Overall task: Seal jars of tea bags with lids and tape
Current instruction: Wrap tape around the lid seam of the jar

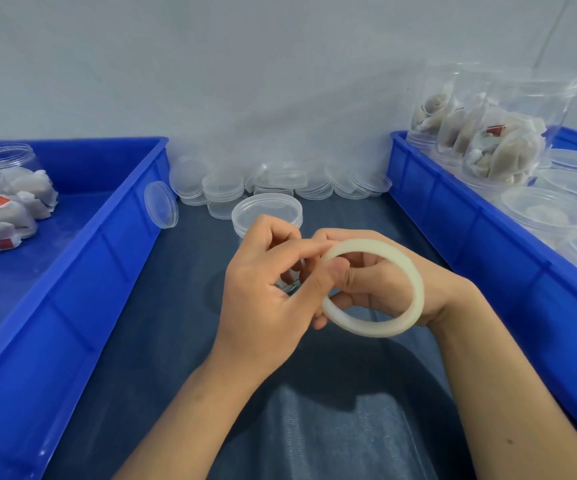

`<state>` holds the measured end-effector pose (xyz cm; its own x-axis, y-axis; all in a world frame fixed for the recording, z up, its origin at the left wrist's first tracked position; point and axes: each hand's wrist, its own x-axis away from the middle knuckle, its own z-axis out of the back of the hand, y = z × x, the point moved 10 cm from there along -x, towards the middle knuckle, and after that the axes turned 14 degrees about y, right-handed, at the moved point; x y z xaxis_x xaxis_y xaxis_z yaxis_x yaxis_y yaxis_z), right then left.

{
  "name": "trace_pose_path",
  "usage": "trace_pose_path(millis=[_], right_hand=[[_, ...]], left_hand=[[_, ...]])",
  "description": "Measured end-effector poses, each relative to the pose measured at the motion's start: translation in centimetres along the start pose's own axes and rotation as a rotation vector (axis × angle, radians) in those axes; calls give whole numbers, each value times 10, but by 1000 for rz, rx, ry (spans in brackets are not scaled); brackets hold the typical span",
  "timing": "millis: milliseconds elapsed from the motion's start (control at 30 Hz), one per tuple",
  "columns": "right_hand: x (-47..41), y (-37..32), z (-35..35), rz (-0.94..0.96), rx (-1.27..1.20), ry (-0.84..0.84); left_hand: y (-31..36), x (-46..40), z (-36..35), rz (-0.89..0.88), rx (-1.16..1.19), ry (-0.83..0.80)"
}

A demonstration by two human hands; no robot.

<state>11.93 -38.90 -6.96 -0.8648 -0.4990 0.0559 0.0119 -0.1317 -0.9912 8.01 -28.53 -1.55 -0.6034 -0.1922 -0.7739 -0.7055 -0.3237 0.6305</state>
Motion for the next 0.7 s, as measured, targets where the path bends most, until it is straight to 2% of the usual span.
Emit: trace_pose_path(millis=[67, 133, 233, 333, 400, 533, 700], right_hand=[[2, -10, 7, 106, 49, 49], [2, -23, 22, 205, 75, 178], [5, -39, 49, 293, -62, 409], [13, -59, 52, 452, -78, 524], [16, -69, 41, 554, 2, 573], [20, -75, 29, 676, 134, 737], [32, -75, 40, 727, 137, 930]], left_hand=[[1, -1, 4, -48, -95, 51], [3, -2, 11, -80, -170, 112], [0, -4, 19, -76, -218, 167], [-10, -3, 18, 23, -149, 150], [-16, -1, 15, 94, -129, 141], [-37, 4, 20, 337, -29, 199], [-38, 4, 21, 350, -25, 240]])
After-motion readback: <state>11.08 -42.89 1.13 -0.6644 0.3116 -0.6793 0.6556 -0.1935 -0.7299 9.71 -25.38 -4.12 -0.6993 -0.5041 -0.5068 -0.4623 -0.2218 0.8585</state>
